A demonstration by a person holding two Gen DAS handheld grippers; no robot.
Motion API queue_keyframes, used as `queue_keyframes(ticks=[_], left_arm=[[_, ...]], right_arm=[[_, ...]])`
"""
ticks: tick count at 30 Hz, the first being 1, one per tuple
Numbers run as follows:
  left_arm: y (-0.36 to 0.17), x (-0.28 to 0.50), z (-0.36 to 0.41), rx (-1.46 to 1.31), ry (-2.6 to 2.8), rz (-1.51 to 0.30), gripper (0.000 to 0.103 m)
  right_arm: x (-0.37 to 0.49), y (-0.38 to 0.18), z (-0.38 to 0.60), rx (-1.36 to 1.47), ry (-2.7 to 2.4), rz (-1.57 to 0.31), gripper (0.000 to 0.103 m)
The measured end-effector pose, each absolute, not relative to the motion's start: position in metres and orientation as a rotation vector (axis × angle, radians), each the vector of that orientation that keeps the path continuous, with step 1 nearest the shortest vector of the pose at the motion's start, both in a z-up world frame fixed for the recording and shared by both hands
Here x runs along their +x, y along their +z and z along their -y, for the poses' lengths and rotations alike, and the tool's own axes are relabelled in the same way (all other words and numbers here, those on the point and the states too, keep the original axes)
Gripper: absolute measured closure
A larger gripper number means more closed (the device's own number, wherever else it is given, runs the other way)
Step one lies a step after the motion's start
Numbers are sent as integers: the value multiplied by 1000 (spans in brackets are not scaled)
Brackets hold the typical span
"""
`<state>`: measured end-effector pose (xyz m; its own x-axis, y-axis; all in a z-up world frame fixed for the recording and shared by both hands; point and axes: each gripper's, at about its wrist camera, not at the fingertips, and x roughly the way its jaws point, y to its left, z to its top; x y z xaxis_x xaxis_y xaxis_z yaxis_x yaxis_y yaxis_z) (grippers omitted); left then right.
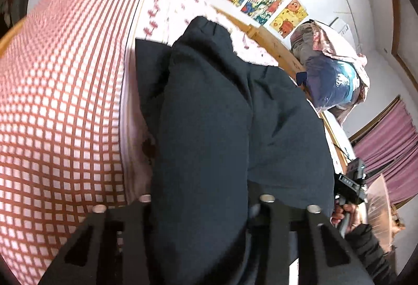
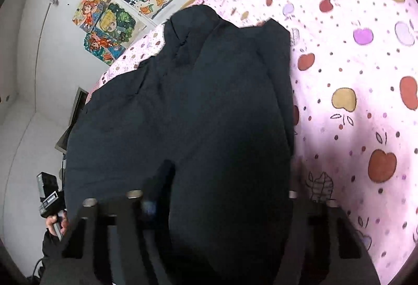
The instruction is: Fold large clothes
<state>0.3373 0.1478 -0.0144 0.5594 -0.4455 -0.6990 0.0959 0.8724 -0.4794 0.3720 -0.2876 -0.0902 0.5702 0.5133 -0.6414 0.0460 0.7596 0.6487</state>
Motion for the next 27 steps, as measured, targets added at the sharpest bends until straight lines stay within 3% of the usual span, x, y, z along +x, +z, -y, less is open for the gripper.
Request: queue_keyframes(ticks=[3, 6, 16, 22, 27], left_arm=[[11, 332, -134, -331, -312, -894, 81], [45, 320, -123, -276, -324, -836, 82], [115, 265, -133, -200, -300, -709, 83], [115, 235, -151, -220, -275, -686, 83], [85, 229, -162, -239, -249, -715, 83]], right_arm=[[373, -67, 277, 614, 284, -906, 79], [374, -35, 273, 581, 299, -843, 85], [362, 48, 257, 504, 362, -715, 86], [331, 61, 255, 469, 411, -673, 86], [319, 52, 251, 443, 427, -669, 86]])
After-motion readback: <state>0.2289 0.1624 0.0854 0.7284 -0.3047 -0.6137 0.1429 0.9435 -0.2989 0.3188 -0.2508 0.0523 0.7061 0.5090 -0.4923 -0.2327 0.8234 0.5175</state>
